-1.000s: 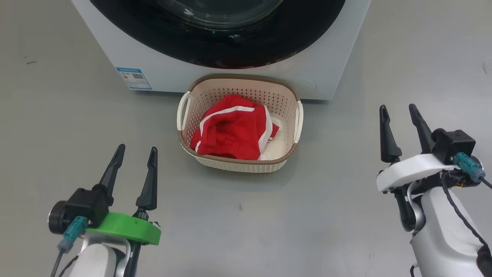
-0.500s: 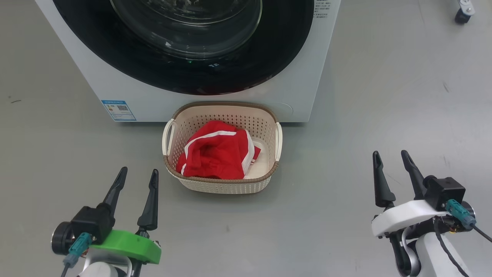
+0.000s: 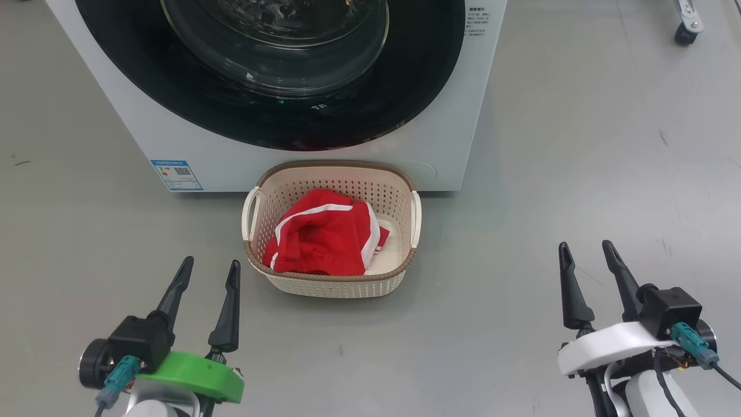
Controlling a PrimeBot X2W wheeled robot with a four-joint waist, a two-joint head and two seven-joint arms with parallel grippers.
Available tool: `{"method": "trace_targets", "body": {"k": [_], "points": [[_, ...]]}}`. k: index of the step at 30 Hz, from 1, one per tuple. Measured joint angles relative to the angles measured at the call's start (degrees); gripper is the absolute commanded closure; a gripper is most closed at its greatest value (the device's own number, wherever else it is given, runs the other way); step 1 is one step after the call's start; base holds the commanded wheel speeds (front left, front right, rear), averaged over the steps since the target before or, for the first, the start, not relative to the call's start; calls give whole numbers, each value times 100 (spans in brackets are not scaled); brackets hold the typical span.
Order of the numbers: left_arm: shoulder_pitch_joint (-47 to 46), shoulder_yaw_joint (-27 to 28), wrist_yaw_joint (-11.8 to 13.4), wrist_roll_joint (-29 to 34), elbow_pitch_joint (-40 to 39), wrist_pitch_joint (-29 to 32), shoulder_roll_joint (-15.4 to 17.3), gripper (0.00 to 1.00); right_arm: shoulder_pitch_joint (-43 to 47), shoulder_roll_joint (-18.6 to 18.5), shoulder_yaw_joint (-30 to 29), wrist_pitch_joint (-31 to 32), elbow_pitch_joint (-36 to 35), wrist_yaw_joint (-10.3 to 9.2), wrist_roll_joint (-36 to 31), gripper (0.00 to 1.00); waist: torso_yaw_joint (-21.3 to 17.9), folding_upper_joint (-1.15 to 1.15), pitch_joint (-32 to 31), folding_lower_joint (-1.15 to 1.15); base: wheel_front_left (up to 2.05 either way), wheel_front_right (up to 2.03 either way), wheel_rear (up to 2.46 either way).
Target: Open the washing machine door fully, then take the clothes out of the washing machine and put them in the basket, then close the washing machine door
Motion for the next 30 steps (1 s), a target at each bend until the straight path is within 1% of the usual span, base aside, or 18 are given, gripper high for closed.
{"method": "trace_targets", "body": {"k": [11, 13, 25, 26, 30], "points": [[4, -3, 1, 0, -32, 1, 0, 0, 235, 18, 7, 0, -245, -51, -32, 0, -5, 0, -34, 0, 0, 0, 0], [5, -5, 2, 0, -34, 1, 0, 0, 253, 19, 7, 0, -279, -87, -32, 0, -5, 0, -42, 0, 0, 0, 0], [7, -19, 4, 0, -65, 2, 0, 0, 414, 19, 15, 0, -472, -99, -70, 0, 4, 0, -48, 0, 0, 0, 0], [7, -25, 4, 0, -65, 2, 0, 100, 425, 19, 15, 0, -488, -101, -73, 100, 7, 0, -48, 0, 0, 0, 0], [87, -57, 1, 0, 221, 2, -66, 100, 521, 79, 27, 3, -204, -91, -73, 100, 8, 0, -48, 0, 0, 0, 0]]}}
